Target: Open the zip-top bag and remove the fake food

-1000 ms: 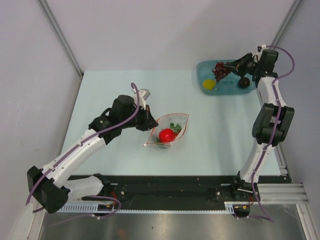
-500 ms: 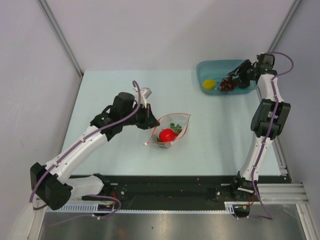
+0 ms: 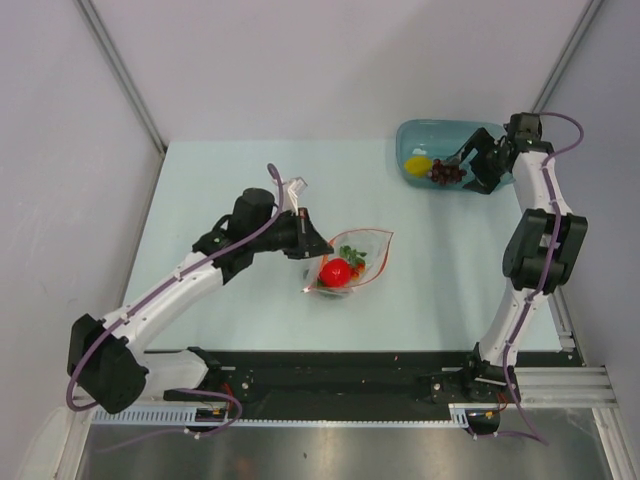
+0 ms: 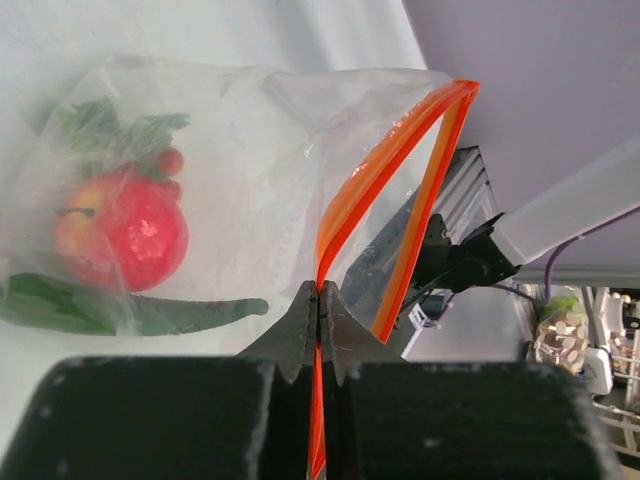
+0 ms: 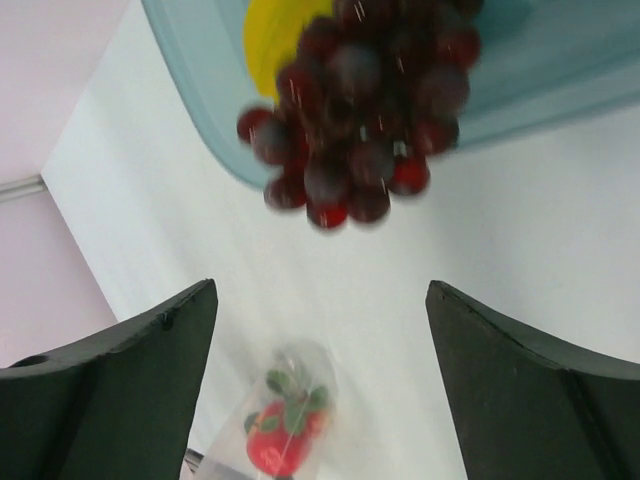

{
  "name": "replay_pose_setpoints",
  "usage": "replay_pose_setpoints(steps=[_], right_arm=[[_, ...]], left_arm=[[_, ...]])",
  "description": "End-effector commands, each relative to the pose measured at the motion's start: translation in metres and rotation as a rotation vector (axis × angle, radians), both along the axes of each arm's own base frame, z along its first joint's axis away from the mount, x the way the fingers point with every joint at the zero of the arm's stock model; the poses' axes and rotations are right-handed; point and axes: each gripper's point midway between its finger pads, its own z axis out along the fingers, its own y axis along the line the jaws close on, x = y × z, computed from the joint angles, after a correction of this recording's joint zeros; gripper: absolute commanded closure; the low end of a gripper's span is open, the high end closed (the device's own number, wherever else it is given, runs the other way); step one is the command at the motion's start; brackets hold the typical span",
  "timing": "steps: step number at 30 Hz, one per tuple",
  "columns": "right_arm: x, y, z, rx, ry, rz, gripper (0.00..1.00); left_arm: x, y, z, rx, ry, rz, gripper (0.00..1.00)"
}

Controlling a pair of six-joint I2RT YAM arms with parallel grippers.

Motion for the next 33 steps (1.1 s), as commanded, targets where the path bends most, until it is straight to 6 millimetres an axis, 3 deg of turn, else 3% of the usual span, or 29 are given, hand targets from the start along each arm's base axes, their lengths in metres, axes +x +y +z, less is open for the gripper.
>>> replay_pose_setpoints(steps=[1,7,9,11,12,13,14,15,16,19,20,21,22,23,24,27,29,30,31,32,33], right_arm=[[-0.031,0.01,0.044,0.0,-0.088,0.044,0.09],[-0.023,0.022,0.037,0.039,-0.087,0.071,0.09],[-0.011,0.021,0.042,0.006,-0.13,0.067,0.09],[-0.001,0.026,0.027,0.008,-0.095,0.072,0.1],[0.007,0.027,0.031,0.009,-0.112,0.077,0.11],[0.015,0.028,0.016,0.008,-0.095,0.08,0.11],[0.022,0.031,0.013,-0.004,-0.103,0.089,0.12],[0.032,0.033,0.023,-0.013,-0.134,0.092,0.12],[0.039,0.035,0.007,-0.005,-0.107,0.101,0.12],[0.056,0.05,0.012,0.029,-0.141,0.124,0.12],[0.063,0.055,0.002,0.037,-0.135,0.137,0.12],[0.067,0.058,0.004,0.032,-0.143,0.151,0.13],[0.074,0.06,0.025,0.027,-0.182,0.16,0.13],[0.078,0.063,0.019,0.034,-0.177,0.173,0.12],[0.08,0.066,0.025,0.037,-0.192,0.182,0.12],[0.078,0.063,0.051,0.016,-0.203,0.156,0.12],[0.06,0.064,0.046,0.017,-0.133,0.147,0.11],[0.047,0.067,0.07,0.009,-0.157,0.151,0.11],[0.037,0.071,0.074,0.008,-0.15,0.153,0.11],[0.019,0.076,0.058,0.017,-0.089,0.163,0.11],[0.003,0.079,0.084,0.008,-0.129,0.173,0.11]], left_arm=[[0.002,-0.017,0.015,-0.083,-0.015,-0.011,1.0],[-0.012,-0.034,0.013,-0.084,-0.001,-0.053,1.0],[-0.014,-0.035,0.016,-0.082,-0.014,-0.054,1.0],[-0.018,-0.035,0.013,-0.074,-0.01,-0.056,1.0],[-0.019,-0.035,0.012,-0.074,-0.004,-0.054,1.0],[-0.021,-0.034,0.013,-0.078,-0.005,-0.054,1.0],[-0.023,-0.034,0.011,-0.074,0.003,-0.058,1.0],[-0.025,-0.033,0.012,-0.074,0.0,-0.06,1.0],[-0.027,-0.033,0.012,-0.071,-0.004,-0.062,1.0],[-0.03,-0.031,0.009,-0.059,0.005,-0.067,1.0],[-0.031,-0.032,0.01,-0.06,0.005,-0.068,1.0],[-0.031,-0.032,0.009,-0.06,0.007,-0.07,1.0],[-0.031,-0.033,0.01,-0.062,0.009,-0.076,1.0],[-0.031,-0.034,0.01,-0.06,0.008,-0.08,1.0],[-0.031,-0.035,0.01,-0.057,0.009,-0.081,1.0],[-0.029,-0.038,0.01,-0.05,0.009,-0.083,1.0],[-0.025,-0.037,0.009,-0.04,0.003,-0.056,1.0],[-0.024,-0.038,0.009,-0.04,0.001,-0.048,1.0],[-0.022,-0.037,0.008,-0.038,0.0,-0.037,1.0],[-0.021,-0.037,0.008,-0.039,0.003,-0.027,1.0],[-0.019,-0.036,0.006,-0.037,0.001,-0.011,1.0]])
